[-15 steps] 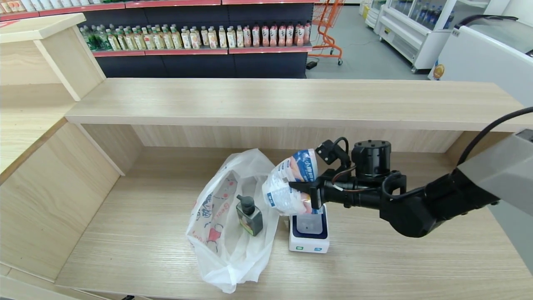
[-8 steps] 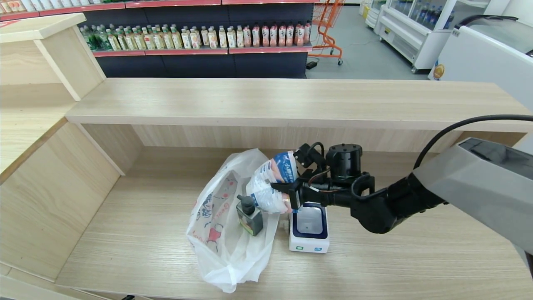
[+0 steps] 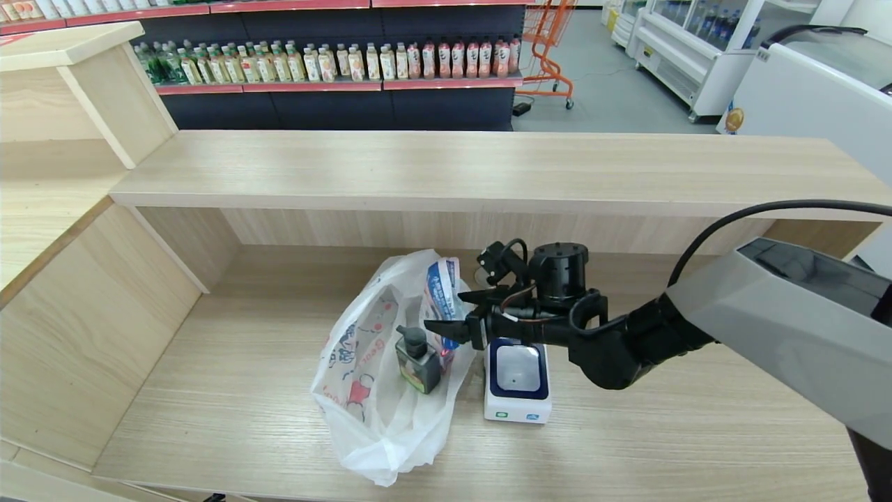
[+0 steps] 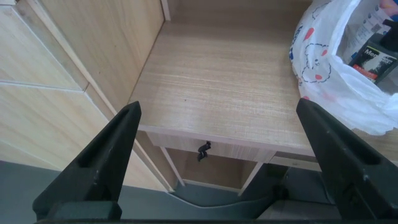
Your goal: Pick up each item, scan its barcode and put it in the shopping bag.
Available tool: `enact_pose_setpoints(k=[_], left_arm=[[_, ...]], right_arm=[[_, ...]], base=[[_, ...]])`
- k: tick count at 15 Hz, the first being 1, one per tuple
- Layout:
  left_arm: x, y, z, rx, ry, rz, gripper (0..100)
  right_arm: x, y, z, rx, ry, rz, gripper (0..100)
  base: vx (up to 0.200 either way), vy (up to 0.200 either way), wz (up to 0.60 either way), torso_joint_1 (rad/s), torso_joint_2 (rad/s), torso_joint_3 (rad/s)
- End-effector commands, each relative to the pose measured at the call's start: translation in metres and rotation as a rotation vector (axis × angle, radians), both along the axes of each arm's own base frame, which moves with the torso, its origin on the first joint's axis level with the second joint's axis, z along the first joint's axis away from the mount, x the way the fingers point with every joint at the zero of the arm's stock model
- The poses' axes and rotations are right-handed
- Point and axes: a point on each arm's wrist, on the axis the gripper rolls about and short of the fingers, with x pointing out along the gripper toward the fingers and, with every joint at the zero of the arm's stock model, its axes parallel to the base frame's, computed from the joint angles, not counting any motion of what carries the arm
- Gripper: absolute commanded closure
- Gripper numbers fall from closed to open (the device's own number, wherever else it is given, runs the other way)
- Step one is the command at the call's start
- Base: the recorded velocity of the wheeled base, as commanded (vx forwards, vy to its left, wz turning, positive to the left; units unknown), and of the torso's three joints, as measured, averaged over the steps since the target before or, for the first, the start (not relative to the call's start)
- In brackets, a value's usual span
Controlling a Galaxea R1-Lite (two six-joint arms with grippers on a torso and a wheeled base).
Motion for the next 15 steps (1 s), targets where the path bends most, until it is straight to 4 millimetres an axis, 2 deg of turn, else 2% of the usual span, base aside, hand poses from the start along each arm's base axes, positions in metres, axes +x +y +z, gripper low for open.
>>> enact_pose_setpoints(k=[1,4,5,8,9,11,12,13,14,15], left_arm=[[0.0,0.0,0.0,0.0,0.0,0.001,0],[0.0,0.0,0.0,0.0,0.0,-0.001,0],[0.0,0.0,0.0,0.0,0.0,-0.001,0],[0.0,0.0,0.0,0.0,0.0,-0.001,0],[0.0,0.0,0.0,0.0,0.0,0.001,0],[0.0,0.0,0.0,0.0,0.0,0.001,0],[0.0,0.0,0.0,0.0,0.0,0.001,0],[0.0,0.0,0.0,0.0,0.0,-0.001,0],[0.0,0.0,0.0,0.0,0.0,0.001,0],[0.0,0.0,0.0,0.0,0.0,0.002,0]], right_arm=[[-0.001,0.002,0.026,0.071,-0.007,0.018,0],[-0.013,-0.007,0.061,0.169,0.052,0.004,0],[-0.021,-0.018,0.072,0.189,0.078,-0.012,0],[-0.043,-0.07,0.082,0.176,0.108,-0.1,0],[-0.064,-0.087,0.101,0.197,0.092,-0.11,0],[-0.139,-0.121,0.162,0.297,0.052,-0.055,0],[-0.175,-0.139,0.174,0.307,0.064,-0.053,0],[-0.201,-0.156,0.168,0.287,0.09,-0.083,0],[-0.217,-0.177,0.153,0.247,0.103,-0.162,0],[-0.234,-0.198,0.127,0.163,0.086,-0.256,0]], base=[[0.0,0.0,0.0,0.0,0.0,0.0],[0.0,0.0,0.0,0.0,0.0,0.0],[0.0,0.0,0.0,0.0,0.0,0.0],[0.0,0.0,0.0,0.0,0.0,0.0],[0.0,0.0,0.0,0.0,0.0,0.0],[0.0,0.0,0.0,0.0,0.0,0.0],[0.0,0.0,0.0,0.0,0.0,0.0],[0.0,0.0,0.0,0.0,0.0,0.0],[0.0,0.0,0.0,0.0,0.0,0.0],[0.0,0.0,0.0,0.0,0.0,0.0]])
